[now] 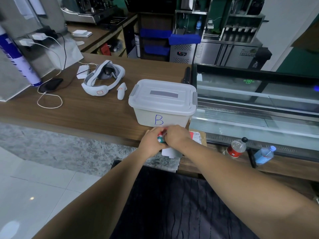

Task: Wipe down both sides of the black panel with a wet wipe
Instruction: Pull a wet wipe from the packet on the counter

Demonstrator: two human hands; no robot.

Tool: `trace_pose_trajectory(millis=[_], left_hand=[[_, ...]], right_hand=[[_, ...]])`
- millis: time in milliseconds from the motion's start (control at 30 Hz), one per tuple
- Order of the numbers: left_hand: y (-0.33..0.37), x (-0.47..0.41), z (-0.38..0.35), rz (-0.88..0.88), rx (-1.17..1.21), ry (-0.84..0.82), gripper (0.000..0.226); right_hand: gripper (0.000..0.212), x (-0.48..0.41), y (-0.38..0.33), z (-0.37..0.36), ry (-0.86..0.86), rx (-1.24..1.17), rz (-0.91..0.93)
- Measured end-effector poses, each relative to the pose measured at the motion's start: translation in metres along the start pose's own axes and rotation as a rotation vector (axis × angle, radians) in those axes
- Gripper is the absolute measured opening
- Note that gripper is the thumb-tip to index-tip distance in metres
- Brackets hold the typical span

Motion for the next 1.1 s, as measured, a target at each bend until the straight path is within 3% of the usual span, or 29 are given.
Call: trace_pose_trajectory(millis=[200,400,700,867,1100], left_hand=[[0.000,-0.002,0.001,0.004,0.027,-0.013,0.072],[0.003,-0.001,0.003,0.008,-0.024,-0.036,0.067],[0.011,0.002,0.008,0.026,-0.080,-0.080,0.064],[0.021,0.004,0.007,0.018,-0.076,-0.090,0.057],[0.035,0.001,-0.007,0.043,-0.211,0.088,0.030]], right_hand=[[0.029,-0.002,0.024,0.001,0.026,-0.227,0.061],[0.020,0.003,0.050,0.002,0.074,-0.630,0.023],[0.027,0.010,0.107,-0.016,0.005,-1.077,-0.271],[0.021,0.014,0.113,-0.029,-0.035,-1.173,-0.365],[0.019,0.014,0.114,-0.036,-0.052,-1.203,-0.386]])
Point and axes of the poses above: each hand's wrist, its own x-axis away from the middle knuckle, its own z-axis out of the back of the hand, y = z × x, the point moved 4 cm from there along -x, towards the middle knuckle, and after that the axes turned 8 degrees about -z, right-handed, at the moved point
